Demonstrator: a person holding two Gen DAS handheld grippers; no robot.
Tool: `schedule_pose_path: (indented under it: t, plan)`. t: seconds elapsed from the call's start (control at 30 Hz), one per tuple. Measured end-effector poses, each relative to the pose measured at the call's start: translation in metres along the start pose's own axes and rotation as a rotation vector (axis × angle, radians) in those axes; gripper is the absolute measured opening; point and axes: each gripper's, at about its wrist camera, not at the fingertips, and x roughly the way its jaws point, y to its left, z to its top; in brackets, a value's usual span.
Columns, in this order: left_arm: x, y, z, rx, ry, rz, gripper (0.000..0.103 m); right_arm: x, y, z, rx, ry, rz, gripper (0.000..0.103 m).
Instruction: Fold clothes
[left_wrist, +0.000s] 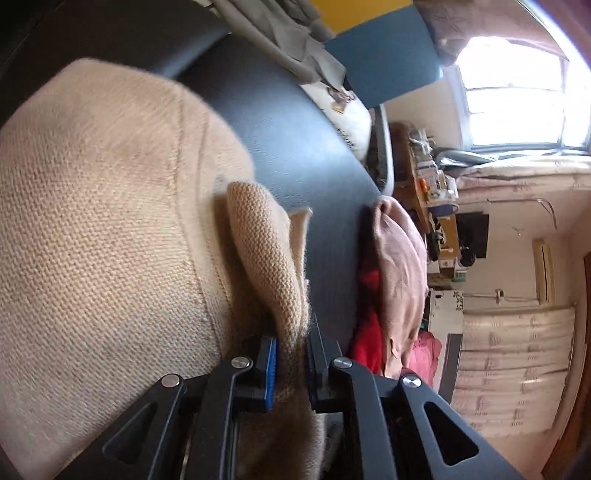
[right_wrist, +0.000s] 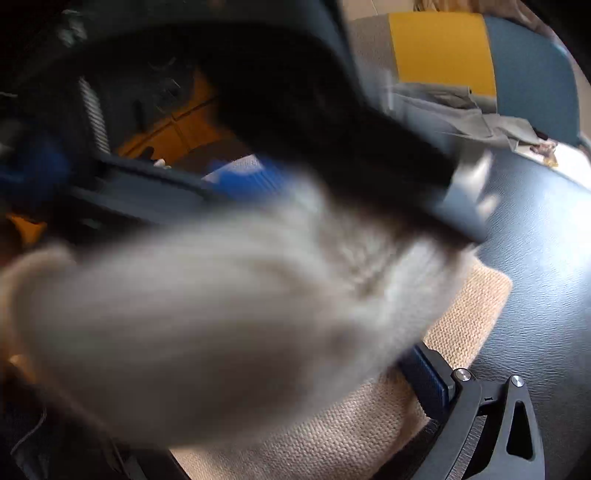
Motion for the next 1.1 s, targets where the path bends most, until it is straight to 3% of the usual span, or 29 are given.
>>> schedule_pose_path:
  t: [0.17,0.33,0.43,0.53,0.57,0.63,0.67,0.73,0.83,0.93,1.0,1.1]
  plan:
    - [0.004,0.008,0.000,-0.046,0.032,-0.051,0.016,-0.024,0.004,-0.010,-0.039,0.012,-0.074,0.103]
    - [0.005,-0.017,-0.016,0.029,0.123,-0.136,0.017,-0.058,-0.007,-0.044,0.073,0.006,-0.120,0.103]
    - [-0.017,-0.035,-0.020,0.112,0.140,-0.196,0.017,-0.073,-0.004,-0.063,0.142,-0.008,-0.156,0.103]
    - [-0.064,-0.033,-0.011,0.180,0.058,-0.221,0.020,-0.101,-0.006,-0.083,0.233,-0.060,-0.167,0.103]
    - [-0.081,-0.031,-0.007,0.202,0.025,-0.220,0.020,-0.110,-0.005,-0.089,0.264,-0.082,-0.157,0.103]
    - [-0.117,-0.012,-0.001,0.251,-0.068,-0.139,0.021,-0.130,-0.001,-0.089,0.300,-0.120,-0.145,0.103]
    - [-0.135,0.000,0.001,0.272,-0.114,-0.091,0.021,-0.128,-0.002,-0.065,0.296,-0.138,-0.141,0.103]
    - [-0.158,0.025,0.004,0.290,-0.176,-0.015,0.021,-0.137,0.000,-0.055,0.265,-0.170,-0.120,0.103]
    - [-0.174,0.056,-0.002,0.319,-0.204,0.043,0.021,-0.148,0.035,-0.032,0.192,-0.178,-0.071,0.103]
    - [-0.181,0.083,-0.012,0.352,-0.203,0.075,0.021,-0.138,0.075,-0.004,0.086,-0.087,-0.010,0.103]
    - [-0.177,0.095,-0.028,0.425,-0.166,0.093,0.021,-0.122,0.096,0.008,0.007,-0.010,0.009,0.102]
    - [-0.179,0.103,-0.049,0.520,-0.136,0.037,0.021,-0.092,0.111,0.018,-0.042,0.123,0.026,0.071]
